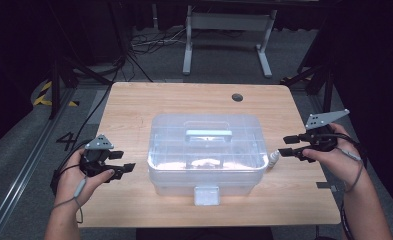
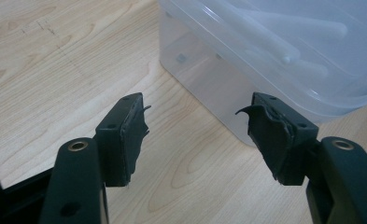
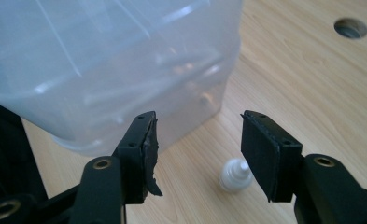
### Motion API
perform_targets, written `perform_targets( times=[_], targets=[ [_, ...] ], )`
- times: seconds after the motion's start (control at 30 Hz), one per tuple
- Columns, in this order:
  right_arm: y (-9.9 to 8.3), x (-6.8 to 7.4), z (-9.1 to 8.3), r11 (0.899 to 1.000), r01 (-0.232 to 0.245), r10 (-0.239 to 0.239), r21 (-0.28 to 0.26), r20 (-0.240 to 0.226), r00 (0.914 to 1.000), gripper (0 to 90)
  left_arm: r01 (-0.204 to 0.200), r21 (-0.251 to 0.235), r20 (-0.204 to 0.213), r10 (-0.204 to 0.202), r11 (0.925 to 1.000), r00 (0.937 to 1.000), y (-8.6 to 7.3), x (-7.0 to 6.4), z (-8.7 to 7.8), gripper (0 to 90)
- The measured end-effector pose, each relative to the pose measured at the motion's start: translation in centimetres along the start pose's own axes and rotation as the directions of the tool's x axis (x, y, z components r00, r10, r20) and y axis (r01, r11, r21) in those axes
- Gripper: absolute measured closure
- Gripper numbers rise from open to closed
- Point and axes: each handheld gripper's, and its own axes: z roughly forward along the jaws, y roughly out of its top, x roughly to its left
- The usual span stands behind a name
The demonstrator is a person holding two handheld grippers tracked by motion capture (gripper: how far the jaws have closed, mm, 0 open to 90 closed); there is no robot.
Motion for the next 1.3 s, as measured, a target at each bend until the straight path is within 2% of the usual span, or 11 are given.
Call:
perform_targets(
  times=[0.1, 0.17, 0.37, 0.53, 0.8, 1.07, 1.2, 1.3],
  targets=[
    [1.2, 0.5, -0.2, 1.0, 0.02, -0.021, -0.012, -0.032, 0.9993, 46.9, -0.008, -0.002, 0.003, 0.008, 1.0, 1.0, 0.0, 0.0, 0.0, 37.3],
    [1.5, 0.6, -0.2, 0.999, 0.03, -0.031, -0.012, -0.031, 0.999, 46.9, -0.004, -0.002, 0.006, 0.004, 1.0, 1.0, -0.1, 0.0, 0.0, 37.4],
    [4.0, 1.5, -0.7, 0.998, 0.068, -0.068, -0.019, -0.024, 0.9974, 46.3, 0.001, -0.011, 0.006, -0.001, 0.9999, 1.0, -0.2, 0.0, -0.3, 37.8],
    [5.5, 2.2, -0.5, 0.995, 0.096, -0.097, -0.016, -0.025, 0.995, 45.6, -0.009, -0.002, 0.006, 0.009, 1.0, 0.9999, -0.2, 0.0, -0.1, 37.8],
    [7.3, 3.0, 0.7, 0.991, 0.131, -0.13, 0.0, -0.042, 0.9906, 44.7, -0.005, 0.002, 0.005, 0.005, 1.0, 1.0, -0.2, 0.0, -0.1, 37.6],
    [9.6, 4.8, 2.6, 0.979, 0.202, -0.201, 0.017, -0.063, 0.9776, 39.0, -0.01, 0.007, 0.003, 0.01, 0.9999, 0.9999, -0.2, -0.1, -0.1, 36.9],
    [10.3, 5.1, 3.2, 0.976, 0.212, -0.209, 0.046, -0.074, 0.9752, 38.5, -0.002, 0.004, 0.002, 0.002, 1.0, 1.0, -0.2, 0.1, -0.3, 36.9],
    [10.9, 5.5, 3.6, 0.974, 0.224, -0.22, 0.042, -0.087, 0.9716, 38.3, -0.003, 0.002, 0.001, 0.003, 1.0, 1.0, -0.3, 0.1, -0.3, 36.9]
  ],
)
